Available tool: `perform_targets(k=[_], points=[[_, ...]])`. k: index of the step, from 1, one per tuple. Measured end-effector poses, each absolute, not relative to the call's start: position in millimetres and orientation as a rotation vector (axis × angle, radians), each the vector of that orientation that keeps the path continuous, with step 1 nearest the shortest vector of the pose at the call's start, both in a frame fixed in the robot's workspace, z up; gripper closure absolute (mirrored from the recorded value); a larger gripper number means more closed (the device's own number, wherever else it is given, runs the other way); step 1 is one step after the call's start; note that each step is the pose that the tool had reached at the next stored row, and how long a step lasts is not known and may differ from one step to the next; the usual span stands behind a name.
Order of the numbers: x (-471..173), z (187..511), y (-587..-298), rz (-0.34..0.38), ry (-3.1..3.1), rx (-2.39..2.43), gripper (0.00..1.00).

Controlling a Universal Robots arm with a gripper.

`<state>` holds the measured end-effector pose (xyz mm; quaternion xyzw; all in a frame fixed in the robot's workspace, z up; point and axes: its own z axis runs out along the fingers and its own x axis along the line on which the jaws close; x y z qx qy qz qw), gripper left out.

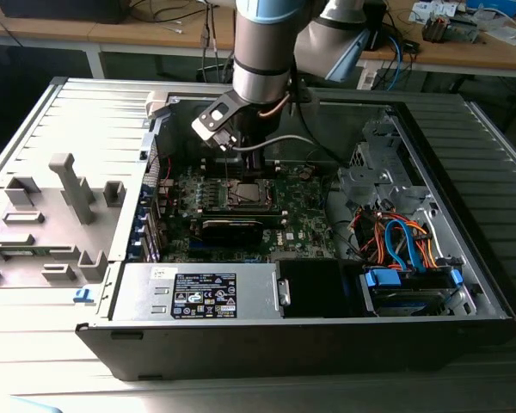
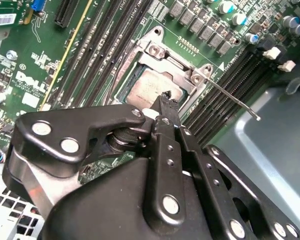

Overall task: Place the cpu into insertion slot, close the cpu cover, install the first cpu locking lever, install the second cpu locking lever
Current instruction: 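Close the cpu cover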

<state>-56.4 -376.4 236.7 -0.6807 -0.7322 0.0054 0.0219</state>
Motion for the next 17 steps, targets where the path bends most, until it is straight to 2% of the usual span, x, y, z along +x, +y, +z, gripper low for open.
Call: perform_targets(k=[17], points=[[-56.4, 248.0, -376.3, 0.012, -2.267, -2.107, 0.89]])
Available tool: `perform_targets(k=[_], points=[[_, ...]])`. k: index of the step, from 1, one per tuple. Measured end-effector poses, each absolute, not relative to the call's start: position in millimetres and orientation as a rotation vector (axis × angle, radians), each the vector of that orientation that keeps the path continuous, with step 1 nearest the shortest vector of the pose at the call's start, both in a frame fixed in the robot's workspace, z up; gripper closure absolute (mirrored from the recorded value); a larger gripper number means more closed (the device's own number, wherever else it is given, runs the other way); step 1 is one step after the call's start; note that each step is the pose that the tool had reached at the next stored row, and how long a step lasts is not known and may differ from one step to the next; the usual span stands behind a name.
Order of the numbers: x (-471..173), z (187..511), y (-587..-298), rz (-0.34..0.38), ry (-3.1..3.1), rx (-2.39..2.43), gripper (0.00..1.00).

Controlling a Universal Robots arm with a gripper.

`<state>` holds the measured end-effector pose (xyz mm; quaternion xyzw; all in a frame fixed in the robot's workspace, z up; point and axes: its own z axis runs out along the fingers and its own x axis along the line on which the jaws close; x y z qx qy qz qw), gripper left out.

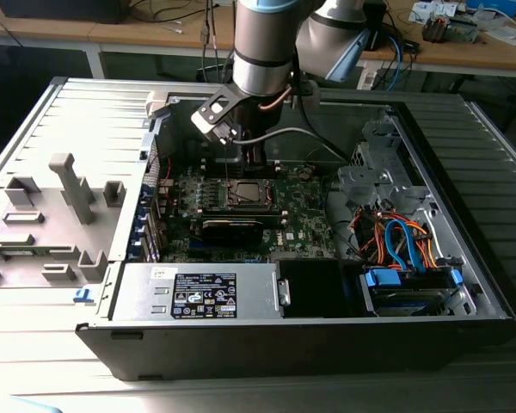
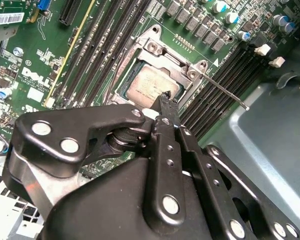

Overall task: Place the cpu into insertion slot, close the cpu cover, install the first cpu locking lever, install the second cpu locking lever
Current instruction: 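Close the cpu cover, then install the first cpu locking lever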

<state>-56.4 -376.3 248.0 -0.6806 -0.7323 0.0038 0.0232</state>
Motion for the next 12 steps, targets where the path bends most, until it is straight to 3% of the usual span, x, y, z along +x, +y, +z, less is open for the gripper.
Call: perform_targets(k=[12], points=[[-56.4, 248.2, -376.4, 0.012, -2.27, -2.103, 0.89]])
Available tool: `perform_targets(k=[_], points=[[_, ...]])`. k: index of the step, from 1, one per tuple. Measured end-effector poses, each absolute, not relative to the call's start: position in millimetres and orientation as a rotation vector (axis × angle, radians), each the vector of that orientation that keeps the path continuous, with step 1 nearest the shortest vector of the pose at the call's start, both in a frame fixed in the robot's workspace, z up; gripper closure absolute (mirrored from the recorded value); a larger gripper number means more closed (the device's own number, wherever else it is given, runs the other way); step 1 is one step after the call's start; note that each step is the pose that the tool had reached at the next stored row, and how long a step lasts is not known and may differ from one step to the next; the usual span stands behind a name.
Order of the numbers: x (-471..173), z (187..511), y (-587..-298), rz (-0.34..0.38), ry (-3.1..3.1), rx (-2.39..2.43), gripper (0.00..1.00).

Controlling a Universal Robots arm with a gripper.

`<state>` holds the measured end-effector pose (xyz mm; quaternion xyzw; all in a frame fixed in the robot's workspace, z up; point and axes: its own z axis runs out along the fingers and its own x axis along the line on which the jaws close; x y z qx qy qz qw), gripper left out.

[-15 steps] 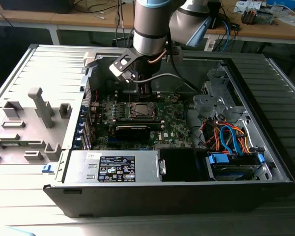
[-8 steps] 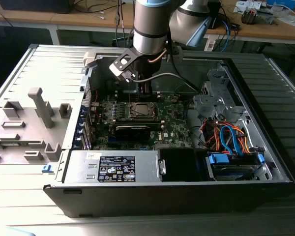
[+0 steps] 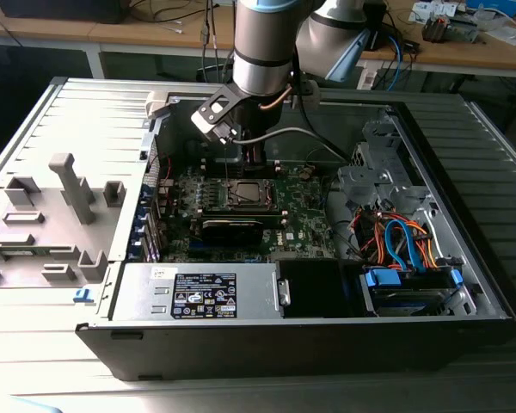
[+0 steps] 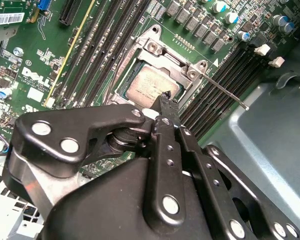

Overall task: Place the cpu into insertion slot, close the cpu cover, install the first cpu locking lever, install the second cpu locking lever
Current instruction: 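Install the first cpu locking lever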

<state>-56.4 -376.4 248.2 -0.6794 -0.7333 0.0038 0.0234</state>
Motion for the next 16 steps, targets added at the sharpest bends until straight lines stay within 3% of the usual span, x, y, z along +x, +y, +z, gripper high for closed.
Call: perform_targets(k=[16], points=[[-56.4, 248.2, -376.4, 0.015, -2.359, -2.004, 0.89]])
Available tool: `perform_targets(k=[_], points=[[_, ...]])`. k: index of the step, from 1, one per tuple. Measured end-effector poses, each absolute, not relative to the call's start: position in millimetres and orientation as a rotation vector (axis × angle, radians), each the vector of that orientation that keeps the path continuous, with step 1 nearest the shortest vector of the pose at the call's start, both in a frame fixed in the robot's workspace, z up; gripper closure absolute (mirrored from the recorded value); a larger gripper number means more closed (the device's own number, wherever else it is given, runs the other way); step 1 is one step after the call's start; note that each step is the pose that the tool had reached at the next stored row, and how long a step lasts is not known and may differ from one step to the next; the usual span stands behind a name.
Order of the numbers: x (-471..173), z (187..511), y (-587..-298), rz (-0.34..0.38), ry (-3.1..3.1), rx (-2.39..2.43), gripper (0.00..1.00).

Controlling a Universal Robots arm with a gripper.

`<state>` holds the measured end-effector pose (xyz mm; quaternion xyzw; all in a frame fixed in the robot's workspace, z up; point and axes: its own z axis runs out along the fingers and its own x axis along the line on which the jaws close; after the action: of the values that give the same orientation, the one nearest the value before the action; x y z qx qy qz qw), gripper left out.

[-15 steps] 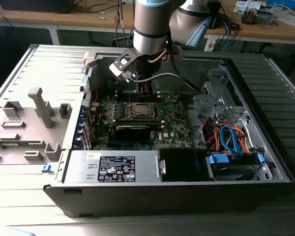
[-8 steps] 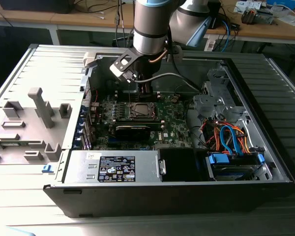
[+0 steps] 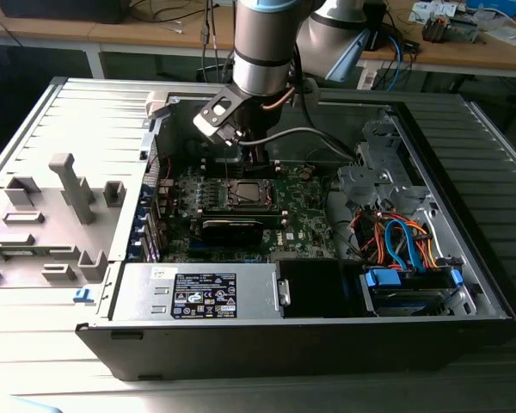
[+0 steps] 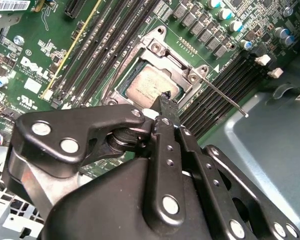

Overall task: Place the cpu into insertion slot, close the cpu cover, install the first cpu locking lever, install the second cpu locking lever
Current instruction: 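Install the first cpu locking lever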

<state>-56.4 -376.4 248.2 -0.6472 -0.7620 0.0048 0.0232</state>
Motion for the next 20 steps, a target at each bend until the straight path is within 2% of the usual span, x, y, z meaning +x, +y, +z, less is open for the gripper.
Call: perform_targets(k=[20], points=[[-56.4, 248.2, -376.4, 0.017, -2.404, -1.95, 0.89]])
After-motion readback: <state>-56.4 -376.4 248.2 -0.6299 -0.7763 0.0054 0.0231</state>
